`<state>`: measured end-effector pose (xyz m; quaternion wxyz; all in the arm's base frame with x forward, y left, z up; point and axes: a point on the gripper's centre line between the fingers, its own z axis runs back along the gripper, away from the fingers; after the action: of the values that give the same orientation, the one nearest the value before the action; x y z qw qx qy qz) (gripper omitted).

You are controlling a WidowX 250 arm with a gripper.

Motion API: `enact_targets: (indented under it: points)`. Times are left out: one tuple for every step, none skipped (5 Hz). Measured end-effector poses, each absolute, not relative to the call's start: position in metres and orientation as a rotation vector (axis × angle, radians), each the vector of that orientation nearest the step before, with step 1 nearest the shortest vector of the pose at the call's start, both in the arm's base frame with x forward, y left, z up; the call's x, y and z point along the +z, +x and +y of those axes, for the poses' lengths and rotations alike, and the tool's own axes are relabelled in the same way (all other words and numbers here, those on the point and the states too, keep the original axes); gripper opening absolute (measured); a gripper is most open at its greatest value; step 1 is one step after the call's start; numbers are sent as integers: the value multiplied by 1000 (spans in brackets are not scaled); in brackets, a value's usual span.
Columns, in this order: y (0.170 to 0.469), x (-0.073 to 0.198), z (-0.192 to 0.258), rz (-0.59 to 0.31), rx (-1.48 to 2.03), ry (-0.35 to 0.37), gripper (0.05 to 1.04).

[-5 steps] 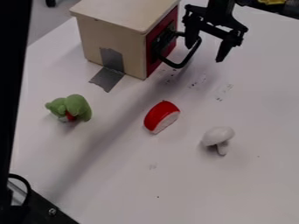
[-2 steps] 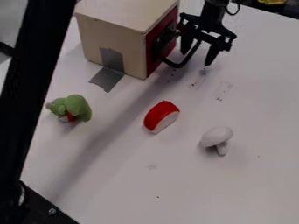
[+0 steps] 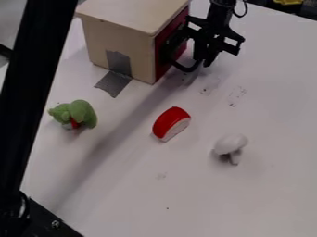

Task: Pull open the drawer

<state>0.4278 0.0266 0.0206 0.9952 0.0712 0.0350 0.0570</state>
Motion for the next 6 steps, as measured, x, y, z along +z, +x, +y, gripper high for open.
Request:
enact_targets:
  points:
    - [425,20,19,72,104,118,121]
    - [424,19,13,73,107,94,120]
    - [425,20,-3,72,84,76,120]
    - [424,20,-19,72,69,73,120]
    - [424,20,-28,70,67,68,120]
    - [424,22,-43,67,59,58,120]
